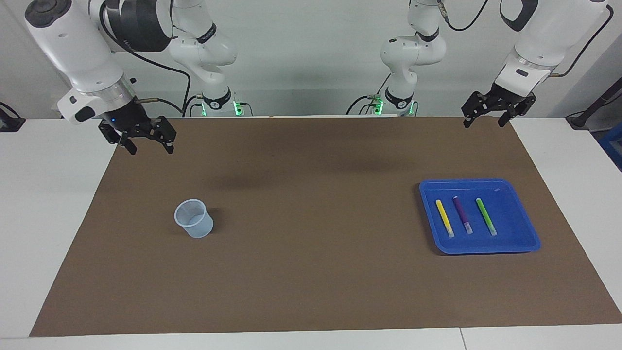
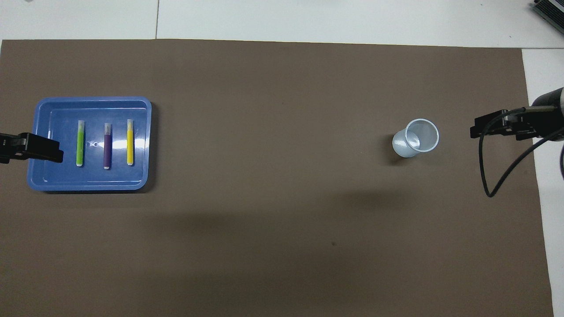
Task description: Transfer and insert pens with both arms
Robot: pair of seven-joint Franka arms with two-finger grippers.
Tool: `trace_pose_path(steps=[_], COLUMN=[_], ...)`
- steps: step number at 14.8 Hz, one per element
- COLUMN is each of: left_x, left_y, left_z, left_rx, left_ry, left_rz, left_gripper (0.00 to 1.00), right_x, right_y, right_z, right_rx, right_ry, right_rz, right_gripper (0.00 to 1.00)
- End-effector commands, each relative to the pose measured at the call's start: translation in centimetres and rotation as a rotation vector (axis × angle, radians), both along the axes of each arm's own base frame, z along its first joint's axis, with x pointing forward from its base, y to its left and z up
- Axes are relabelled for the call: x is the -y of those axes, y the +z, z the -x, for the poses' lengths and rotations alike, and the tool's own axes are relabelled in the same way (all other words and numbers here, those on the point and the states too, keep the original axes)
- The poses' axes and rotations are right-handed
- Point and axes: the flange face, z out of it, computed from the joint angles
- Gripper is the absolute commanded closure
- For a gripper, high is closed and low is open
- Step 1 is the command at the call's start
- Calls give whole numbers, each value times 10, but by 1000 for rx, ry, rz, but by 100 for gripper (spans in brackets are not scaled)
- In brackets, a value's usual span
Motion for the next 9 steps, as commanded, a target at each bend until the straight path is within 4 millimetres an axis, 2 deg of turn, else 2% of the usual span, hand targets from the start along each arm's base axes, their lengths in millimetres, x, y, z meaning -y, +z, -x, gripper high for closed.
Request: trace_pose_path(steps=[1,9], left_x=[2,-3], left_y=[-1,-1], left_z=[8,8], left_rx=[15,15], left_ry=[1,10], left_rz=[-4,-4], left_gripper=[0,0], right_x=[4,2], right_y=[1,0], right_z=[5,5], right_rx=[16,13], right_ry=[-1,4], right_rz=[20,20], right_gripper=[0,0])
